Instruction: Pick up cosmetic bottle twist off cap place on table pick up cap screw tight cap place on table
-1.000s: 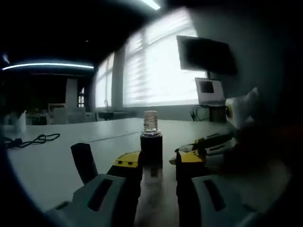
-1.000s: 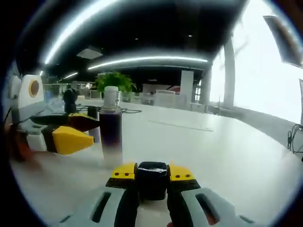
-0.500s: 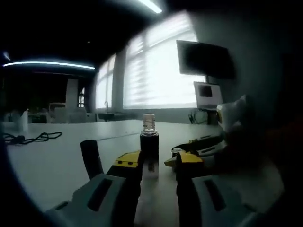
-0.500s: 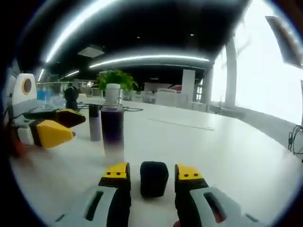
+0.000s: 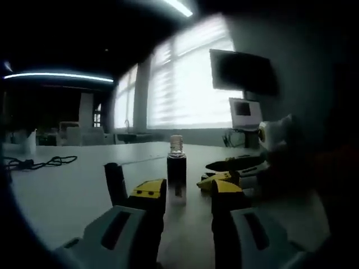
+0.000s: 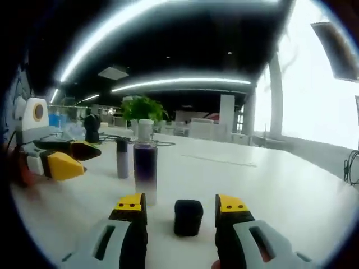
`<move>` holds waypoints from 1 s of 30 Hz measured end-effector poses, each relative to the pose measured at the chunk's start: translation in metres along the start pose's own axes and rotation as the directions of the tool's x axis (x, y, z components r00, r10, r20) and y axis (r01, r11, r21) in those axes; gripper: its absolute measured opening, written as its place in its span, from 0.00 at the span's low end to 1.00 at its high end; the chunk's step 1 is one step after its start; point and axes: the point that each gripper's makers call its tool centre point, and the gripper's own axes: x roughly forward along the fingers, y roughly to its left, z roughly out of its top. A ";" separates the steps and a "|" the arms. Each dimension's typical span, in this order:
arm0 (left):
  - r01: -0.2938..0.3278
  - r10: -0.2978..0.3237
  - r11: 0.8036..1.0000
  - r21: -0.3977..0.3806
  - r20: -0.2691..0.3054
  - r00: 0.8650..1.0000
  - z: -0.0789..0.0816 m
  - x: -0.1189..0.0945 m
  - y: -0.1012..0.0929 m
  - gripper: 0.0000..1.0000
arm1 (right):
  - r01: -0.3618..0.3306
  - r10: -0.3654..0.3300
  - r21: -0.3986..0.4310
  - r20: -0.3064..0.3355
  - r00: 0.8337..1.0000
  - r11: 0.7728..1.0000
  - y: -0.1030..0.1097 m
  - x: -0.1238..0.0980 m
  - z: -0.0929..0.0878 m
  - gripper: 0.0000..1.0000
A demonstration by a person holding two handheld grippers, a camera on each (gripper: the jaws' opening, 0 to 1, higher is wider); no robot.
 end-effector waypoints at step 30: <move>-0.089 0.090 0.994 -0.057 0.012 0.996 0.007 -0.060 0.016 0.22 | -0.161 0.155 0.030 0.146 0.977 0.986 0.022 -0.075 0.021 0.42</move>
